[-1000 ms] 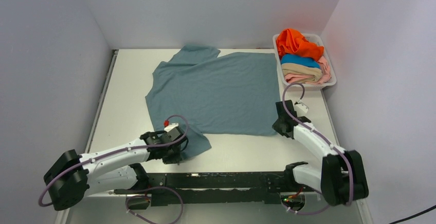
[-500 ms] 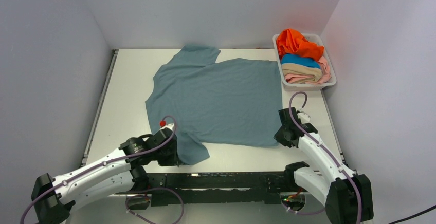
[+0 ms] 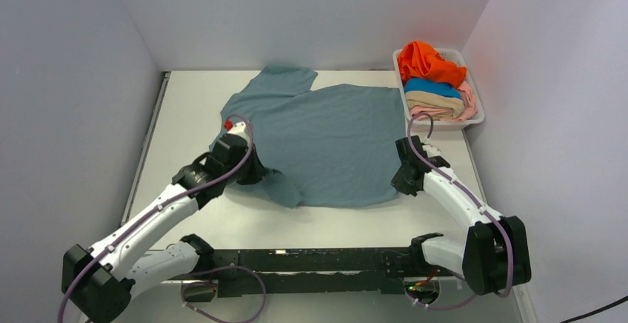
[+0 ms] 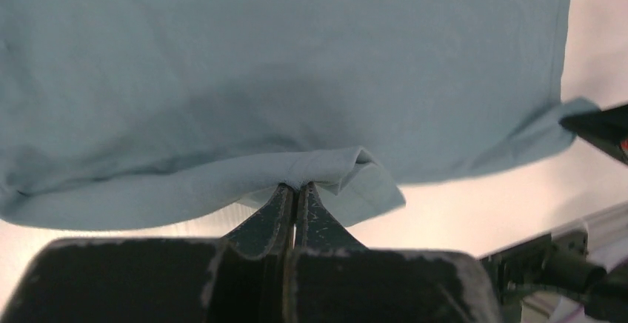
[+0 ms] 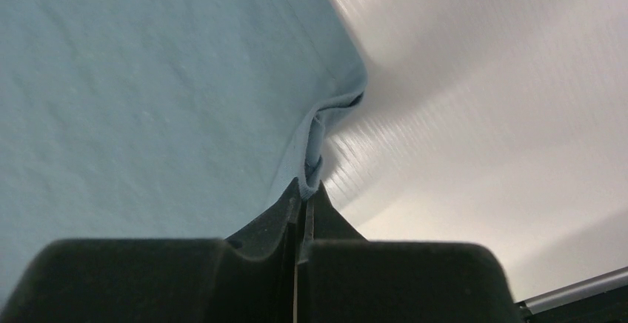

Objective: Fold and stack the t-shirts
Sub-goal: Fold the flattened tshirt in 1/3 of the way

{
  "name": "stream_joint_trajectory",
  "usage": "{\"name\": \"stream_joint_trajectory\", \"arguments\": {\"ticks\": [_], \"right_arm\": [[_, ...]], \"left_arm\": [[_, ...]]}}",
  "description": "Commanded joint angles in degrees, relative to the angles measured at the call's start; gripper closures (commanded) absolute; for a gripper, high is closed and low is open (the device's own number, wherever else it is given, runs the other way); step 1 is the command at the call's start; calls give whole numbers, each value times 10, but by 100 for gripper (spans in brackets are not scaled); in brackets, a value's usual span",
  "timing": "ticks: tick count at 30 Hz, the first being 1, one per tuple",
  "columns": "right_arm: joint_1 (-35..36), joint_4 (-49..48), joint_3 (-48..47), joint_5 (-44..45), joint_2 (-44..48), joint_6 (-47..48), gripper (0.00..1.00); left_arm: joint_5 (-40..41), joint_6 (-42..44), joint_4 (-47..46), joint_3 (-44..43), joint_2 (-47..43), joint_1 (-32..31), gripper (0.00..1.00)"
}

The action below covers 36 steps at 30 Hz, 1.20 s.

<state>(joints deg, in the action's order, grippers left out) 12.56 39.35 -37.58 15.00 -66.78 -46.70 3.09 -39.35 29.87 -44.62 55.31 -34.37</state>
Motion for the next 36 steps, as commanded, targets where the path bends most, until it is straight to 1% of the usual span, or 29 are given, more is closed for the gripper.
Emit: {"name": "stream_joint_trajectory", "arguments": {"ticks": [1,5,7,11,16,23,27,31,33,35,36], "right_arm": [[1,-18,-61,37,-37,6,100],[0,-12,-100,51,-83,11,100],[-2,-9,-117,64,-100,9,100],[-6,0,-152,97,-131,4,100],[-11,6,-196,107,-181,8,100],[-17,-2,-236,121,-228,8,100],[-19,-16,-238,124,-238,3,99],[-22,-45,-236,132,-250,1,99],[-23,-55,-249,126,-262,15,97],[-24,-38,-277,130,-279,20,93],[-22,-29,-288,135,-286,21,91]], "left_arm": [[16,62,-50,-55,36,52,100],[24,82,-64,-88,77,100,100],[13,98,-74,-103,100,122,100],[-23,131,-99,-130,146,161,100],[-80,188,-128,-161,197,200,100],[-127,255,-163,-215,269,231,100],[-119,278,-163,-247,306,235,100],[-111,281,-163,-270,345,244,100],[-115,277,-163,-280,368,251,100],[-125,272,-166,-295,395,259,100],[-130,270,-165,-309,411,262,97]]}}
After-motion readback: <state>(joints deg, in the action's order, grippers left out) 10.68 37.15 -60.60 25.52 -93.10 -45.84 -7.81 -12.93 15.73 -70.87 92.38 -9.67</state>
